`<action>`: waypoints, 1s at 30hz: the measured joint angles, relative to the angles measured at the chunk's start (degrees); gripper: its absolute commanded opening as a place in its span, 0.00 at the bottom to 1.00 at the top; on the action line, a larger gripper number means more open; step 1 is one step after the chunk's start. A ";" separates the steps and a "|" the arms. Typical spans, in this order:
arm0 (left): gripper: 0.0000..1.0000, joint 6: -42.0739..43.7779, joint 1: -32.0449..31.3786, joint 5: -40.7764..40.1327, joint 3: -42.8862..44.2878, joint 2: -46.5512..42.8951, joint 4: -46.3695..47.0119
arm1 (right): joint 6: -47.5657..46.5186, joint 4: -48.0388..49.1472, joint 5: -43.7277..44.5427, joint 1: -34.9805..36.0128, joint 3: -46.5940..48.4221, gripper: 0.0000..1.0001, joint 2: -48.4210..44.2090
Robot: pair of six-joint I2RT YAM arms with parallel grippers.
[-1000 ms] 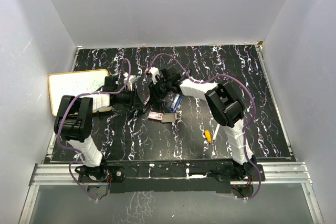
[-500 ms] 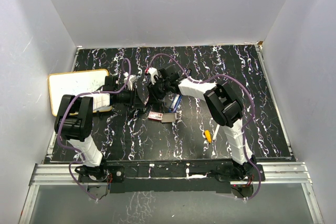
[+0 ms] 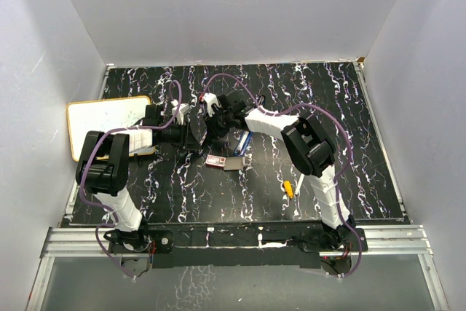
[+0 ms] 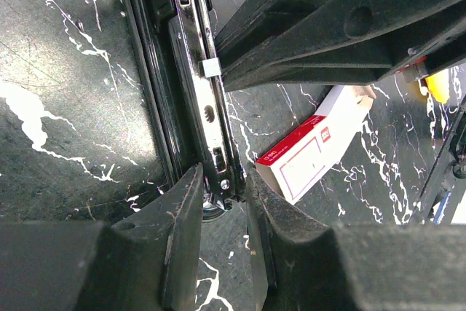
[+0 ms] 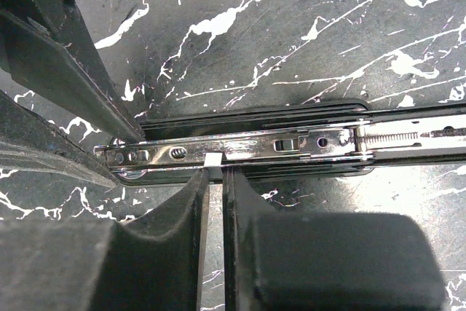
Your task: Load the staples into the stapler
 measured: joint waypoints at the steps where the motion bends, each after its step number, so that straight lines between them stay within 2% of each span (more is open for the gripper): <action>1: 0.00 0.00 0.00 -0.02 0.00 0.00 0.00 | 0.04 0.00 0.11 0.02 0.00 0.08 0.00; 18: 0.00 0.00 -0.02 0.15 0.22 0.24 -0.15 | 0.66 0.04 -0.15 -1.90 0.00 0.08 -0.92; 30: 0.00 0.13 -0.90 0.94 0.46 0.76 -0.17 | 0.74 4.98 -3.10 -4.98 -5.33 0.08 -9.77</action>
